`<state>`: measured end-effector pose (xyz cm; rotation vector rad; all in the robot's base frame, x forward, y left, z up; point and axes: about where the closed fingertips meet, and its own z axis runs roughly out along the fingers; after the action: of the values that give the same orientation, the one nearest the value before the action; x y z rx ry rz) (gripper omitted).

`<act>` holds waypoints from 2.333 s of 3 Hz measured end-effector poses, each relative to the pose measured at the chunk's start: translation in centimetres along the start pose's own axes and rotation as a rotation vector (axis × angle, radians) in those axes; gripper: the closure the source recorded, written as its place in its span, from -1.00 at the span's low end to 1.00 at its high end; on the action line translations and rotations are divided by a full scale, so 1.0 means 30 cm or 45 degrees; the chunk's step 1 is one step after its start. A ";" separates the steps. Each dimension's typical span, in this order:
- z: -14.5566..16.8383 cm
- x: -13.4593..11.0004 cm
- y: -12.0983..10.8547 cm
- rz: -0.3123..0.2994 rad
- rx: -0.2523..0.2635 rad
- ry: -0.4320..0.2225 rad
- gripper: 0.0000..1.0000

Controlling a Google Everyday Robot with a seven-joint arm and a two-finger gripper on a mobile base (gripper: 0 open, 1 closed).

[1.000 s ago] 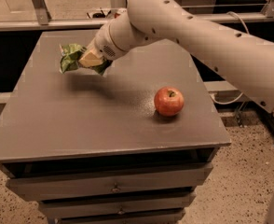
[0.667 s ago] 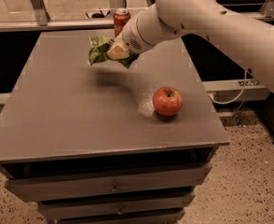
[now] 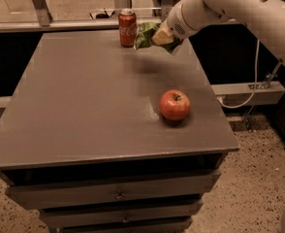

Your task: Move green jalapeno chip bag near coke can

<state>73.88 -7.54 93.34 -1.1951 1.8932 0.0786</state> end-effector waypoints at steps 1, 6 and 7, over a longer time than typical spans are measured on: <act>0.033 0.080 -0.139 0.061 0.062 -0.004 1.00; 0.345 0.092 -0.170 0.147 -0.003 -0.116 -0.41; 0.360 0.083 -0.160 0.153 -0.022 -0.122 -0.83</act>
Offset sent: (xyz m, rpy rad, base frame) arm 0.0730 -0.0508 -0.0208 0.0781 -0.0343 -0.0883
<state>83.96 -6.82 86.70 -1.0697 1.8815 0.2143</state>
